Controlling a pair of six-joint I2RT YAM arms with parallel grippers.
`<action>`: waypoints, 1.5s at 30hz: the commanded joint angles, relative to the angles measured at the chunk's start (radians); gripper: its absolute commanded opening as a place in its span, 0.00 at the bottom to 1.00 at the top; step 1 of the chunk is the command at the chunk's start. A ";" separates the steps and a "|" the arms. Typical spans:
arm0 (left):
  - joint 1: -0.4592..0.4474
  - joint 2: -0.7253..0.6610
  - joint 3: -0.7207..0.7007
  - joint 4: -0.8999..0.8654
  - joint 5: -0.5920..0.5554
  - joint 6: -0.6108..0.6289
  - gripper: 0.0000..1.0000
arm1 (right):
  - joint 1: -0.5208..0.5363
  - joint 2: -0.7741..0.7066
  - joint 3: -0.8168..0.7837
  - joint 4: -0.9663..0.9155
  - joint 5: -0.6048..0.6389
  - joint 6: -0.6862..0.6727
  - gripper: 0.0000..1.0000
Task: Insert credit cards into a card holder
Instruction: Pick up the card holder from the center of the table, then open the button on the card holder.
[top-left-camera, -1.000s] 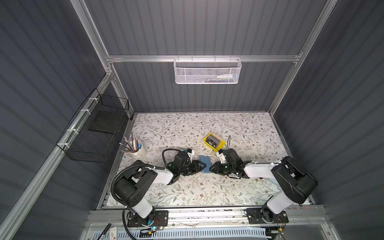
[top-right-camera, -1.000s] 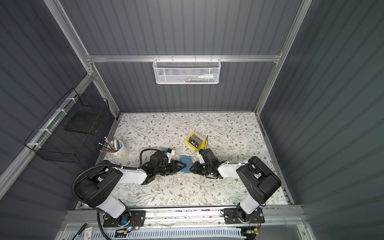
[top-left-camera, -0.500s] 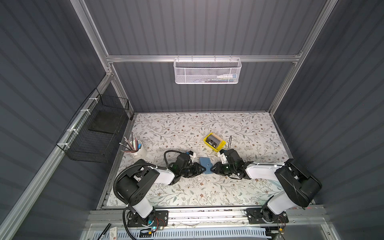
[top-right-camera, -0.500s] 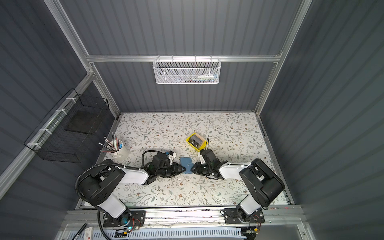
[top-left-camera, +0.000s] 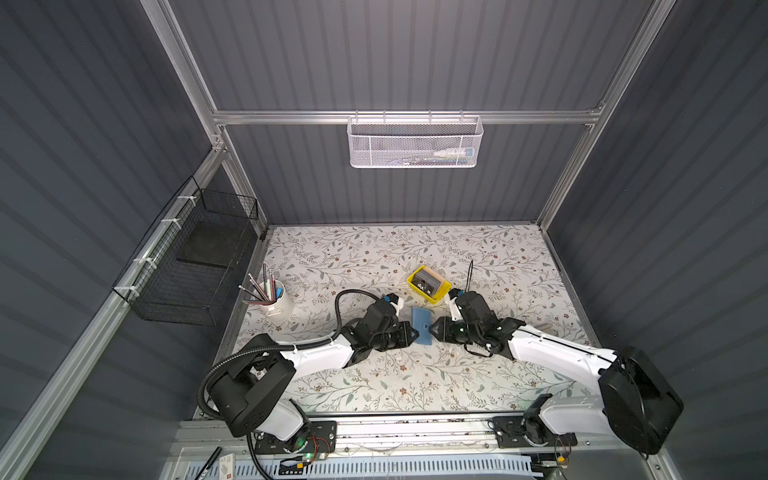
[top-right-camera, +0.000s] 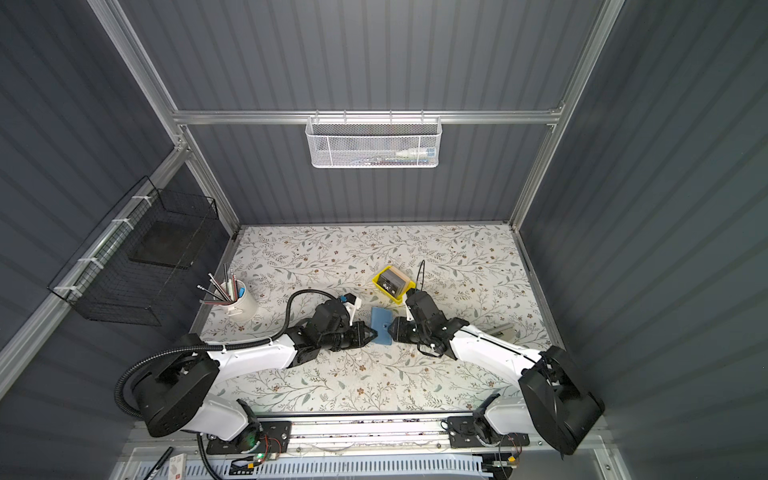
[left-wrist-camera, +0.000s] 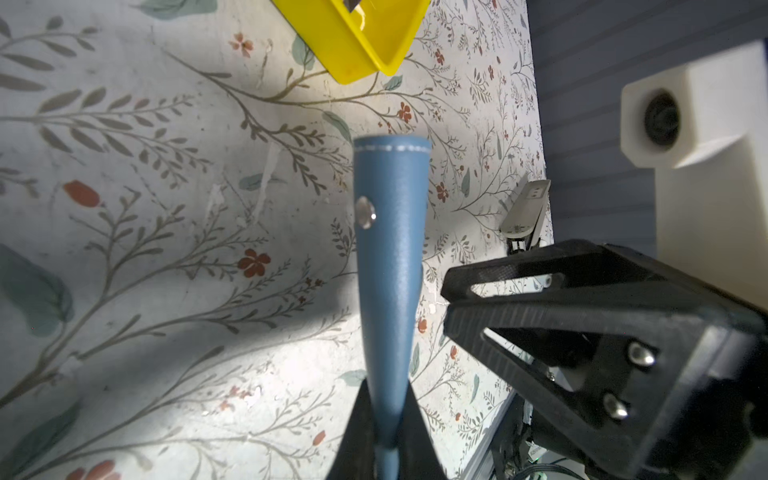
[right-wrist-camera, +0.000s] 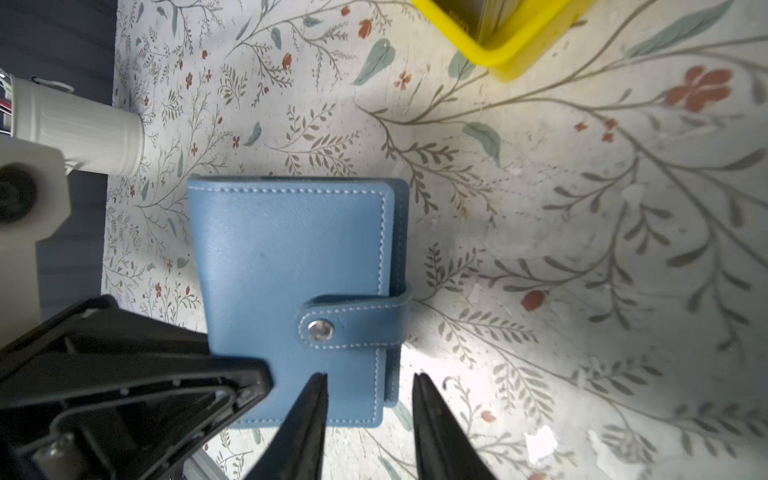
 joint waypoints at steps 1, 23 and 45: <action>-0.015 -0.010 0.032 -0.115 -0.074 0.039 0.08 | 0.028 -0.003 0.069 -0.166 0.096 -0.031 0.39; -0.039 -0.007 0.027 -0.082 -0.062 0.026 0.07 | 0.102 0.169 0.205 -0.150 0.076 -0.071 0.39; -0.053 -0.024 -0.002 -0.041 -0.057 0.066 0.08 | 0.105 0.219 0.222 -0.187 0.189 -0.073 0.33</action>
